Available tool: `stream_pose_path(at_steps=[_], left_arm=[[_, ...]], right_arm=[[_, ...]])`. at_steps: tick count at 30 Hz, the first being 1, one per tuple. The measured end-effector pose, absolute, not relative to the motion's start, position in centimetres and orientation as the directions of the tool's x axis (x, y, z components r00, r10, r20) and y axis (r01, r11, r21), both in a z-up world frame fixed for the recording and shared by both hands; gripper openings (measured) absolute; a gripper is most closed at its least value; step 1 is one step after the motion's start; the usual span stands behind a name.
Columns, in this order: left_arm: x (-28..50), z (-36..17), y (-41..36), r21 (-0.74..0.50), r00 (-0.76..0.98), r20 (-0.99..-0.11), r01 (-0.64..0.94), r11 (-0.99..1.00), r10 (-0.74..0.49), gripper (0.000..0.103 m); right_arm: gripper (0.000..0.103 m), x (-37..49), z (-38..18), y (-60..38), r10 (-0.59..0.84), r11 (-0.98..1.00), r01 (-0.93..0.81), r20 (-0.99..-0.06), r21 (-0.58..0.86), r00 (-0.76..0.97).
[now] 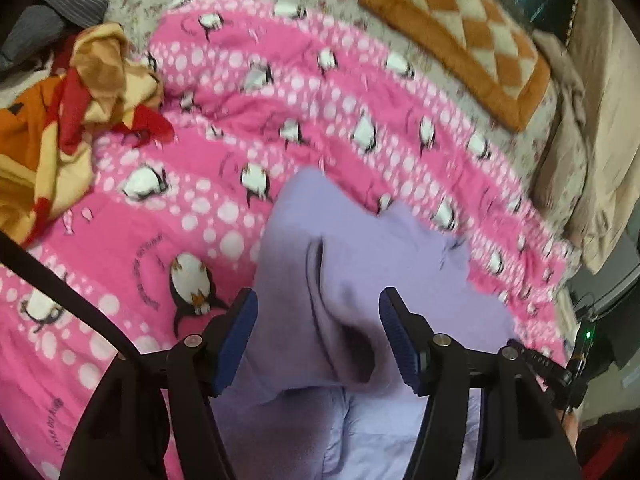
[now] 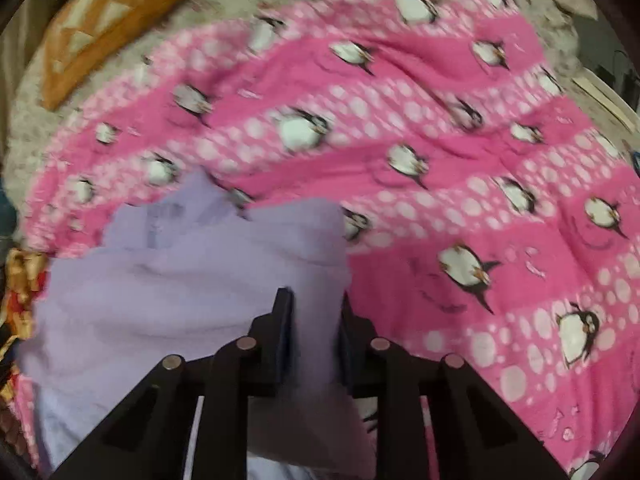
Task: Fold large clothes
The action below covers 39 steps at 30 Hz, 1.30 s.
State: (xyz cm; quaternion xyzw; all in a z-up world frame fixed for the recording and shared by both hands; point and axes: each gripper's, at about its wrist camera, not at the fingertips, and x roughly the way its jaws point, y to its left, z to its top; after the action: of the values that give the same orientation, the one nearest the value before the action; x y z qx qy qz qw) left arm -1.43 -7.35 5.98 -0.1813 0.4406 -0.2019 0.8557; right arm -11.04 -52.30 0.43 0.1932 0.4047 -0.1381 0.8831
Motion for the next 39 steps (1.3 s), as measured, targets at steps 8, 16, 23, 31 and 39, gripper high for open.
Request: stream_pose_path(at_steps=[8,16,23,31,39], left_arm=[[-2.5,6.5,-7.6,-0.427,0.559,-0.688,0.204,0.881,-0.463,0.033],[-2.1,3.4,-8.6,-0.321,0.488,-0.797,0.157,0.934,-0.356,0.033],[-2.6,3.6,-8.9,-0.292,0.507,-0.796,0.160,0.943,-0.332,0.033],[-2.7,3.7,-9.2,-0.271,0.516,-0.795,0.166,0.948,-0.318,0.034],[-2.7,3.6,-9.5,-0.252,0.527,-0.793,0.172,0.952,-0.305,0.034]], right_arm=[[0.034,-14.4,2.8,-53.3,-0.024,0.835,0.429,-0.756,0.344,0.654],[0.036,-14.4,-0.5,-49.8,-0.149,0.919,0.385,-0.838,0.078,0.524],[0.040,-18.0,2.2,-50.1,-0.089,0.887,0.406,-0.784,0.218,0.614],[0.047,-16.9,-0.1,-50.1,-0.078,0.893,0.405,-0.816,0.199,0.573],[0.055,-16.7,-1.4,-51.2,-0.042,0.876,0.417,-0.822,0.244,0.568]])
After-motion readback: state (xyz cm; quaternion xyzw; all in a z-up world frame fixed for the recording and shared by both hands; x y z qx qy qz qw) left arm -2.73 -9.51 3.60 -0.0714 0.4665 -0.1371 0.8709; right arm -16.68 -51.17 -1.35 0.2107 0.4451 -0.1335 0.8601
